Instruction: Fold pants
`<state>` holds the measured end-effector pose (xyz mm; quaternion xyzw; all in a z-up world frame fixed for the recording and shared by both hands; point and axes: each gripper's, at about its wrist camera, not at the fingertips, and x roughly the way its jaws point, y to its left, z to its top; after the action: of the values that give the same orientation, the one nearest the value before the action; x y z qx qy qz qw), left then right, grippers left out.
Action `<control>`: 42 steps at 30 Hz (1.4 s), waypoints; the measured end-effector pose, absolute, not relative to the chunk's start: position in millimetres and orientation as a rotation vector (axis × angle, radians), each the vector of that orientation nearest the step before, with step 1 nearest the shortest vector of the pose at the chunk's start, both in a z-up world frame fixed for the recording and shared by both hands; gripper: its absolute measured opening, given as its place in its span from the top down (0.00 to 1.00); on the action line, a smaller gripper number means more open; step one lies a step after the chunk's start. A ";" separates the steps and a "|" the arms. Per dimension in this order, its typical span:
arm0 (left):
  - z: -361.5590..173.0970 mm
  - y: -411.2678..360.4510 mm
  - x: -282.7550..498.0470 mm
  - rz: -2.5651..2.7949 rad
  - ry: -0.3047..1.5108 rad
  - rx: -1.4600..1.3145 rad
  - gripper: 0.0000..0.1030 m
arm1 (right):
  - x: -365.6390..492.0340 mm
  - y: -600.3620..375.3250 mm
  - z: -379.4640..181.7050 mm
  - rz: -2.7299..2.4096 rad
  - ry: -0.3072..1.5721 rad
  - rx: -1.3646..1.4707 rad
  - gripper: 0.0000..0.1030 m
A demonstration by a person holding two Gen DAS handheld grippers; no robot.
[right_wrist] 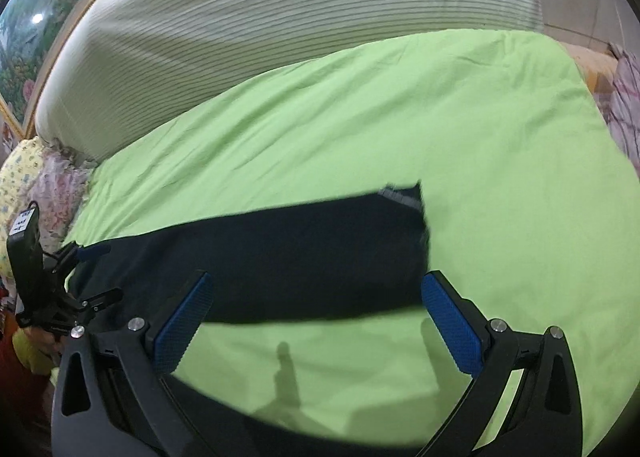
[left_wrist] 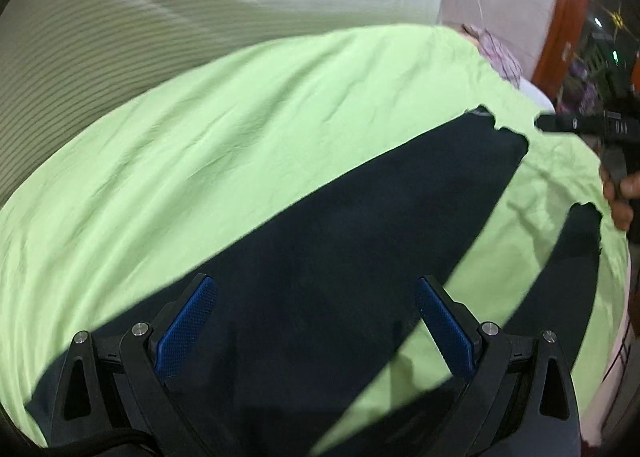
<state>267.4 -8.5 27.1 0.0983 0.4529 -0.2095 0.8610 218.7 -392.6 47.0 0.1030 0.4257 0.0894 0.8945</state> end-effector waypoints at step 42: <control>44.4 -37.5 164.4 -0.738 0.983 0.022 0.94 | 125.9 -429.5 54.6 0.350 0.755 0.164 0.88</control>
<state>164.4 -37.5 44.4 0.0103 0.4611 -0.3461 0.8170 125.9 -429.5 54.6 0.0795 0.3662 0.1699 0.9114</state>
